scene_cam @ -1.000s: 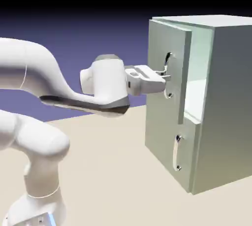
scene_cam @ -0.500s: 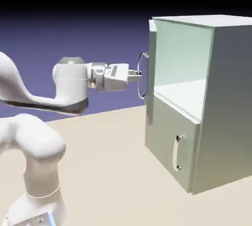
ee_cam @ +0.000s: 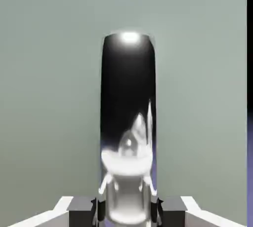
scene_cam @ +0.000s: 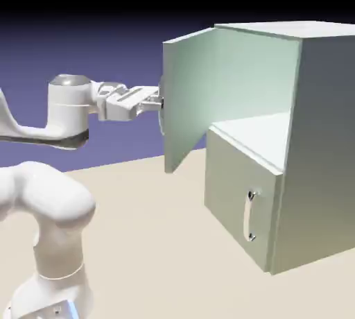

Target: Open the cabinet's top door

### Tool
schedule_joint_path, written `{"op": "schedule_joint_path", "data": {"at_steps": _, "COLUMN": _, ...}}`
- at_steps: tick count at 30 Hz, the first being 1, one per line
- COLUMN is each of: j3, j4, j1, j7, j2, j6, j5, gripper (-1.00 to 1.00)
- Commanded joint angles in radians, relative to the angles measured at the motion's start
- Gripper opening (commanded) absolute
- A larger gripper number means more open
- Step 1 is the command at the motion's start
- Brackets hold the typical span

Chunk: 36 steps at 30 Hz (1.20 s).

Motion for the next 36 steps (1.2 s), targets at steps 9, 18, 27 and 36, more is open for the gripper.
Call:
{"op": "schedule_joint_path", "data": {"at_steps": 9, "j3": 0.326, "j4": 0.258, "j1": -0.147, "j7": 0.065, "j2": 0.234, "j6": -0.329, "j5": 0.273, "gripper": -1.0}}
{"op": "schedule_joint_path", "data": {"at_steps": 18, "j3": 0.65, "j4": 0.568, "j1": -0.449, "j7": 0.135, "j2": 0.433, "j6": -0.622, "j5": 0.418, "gripper": -1.0}}
{"op": "schedule_joint_path", "data": {"at_steps": 27, "j3": 0.932, "j4": 0.803, "j1": -0.775, "j7": 0.144, "j2": 0.472, "j6": -0.787, "j5": 0.503, "gripper": -1.0}}
{"op": "schedule_joint_path", "data": {"at_steps": 36, "j3": 1.149, "j4": 1.049, "j1": -1.101, "j7": 0.073, "j2": 0.365, "j6": -0.912, "j5": 0.594, "gripper": -1.0}}
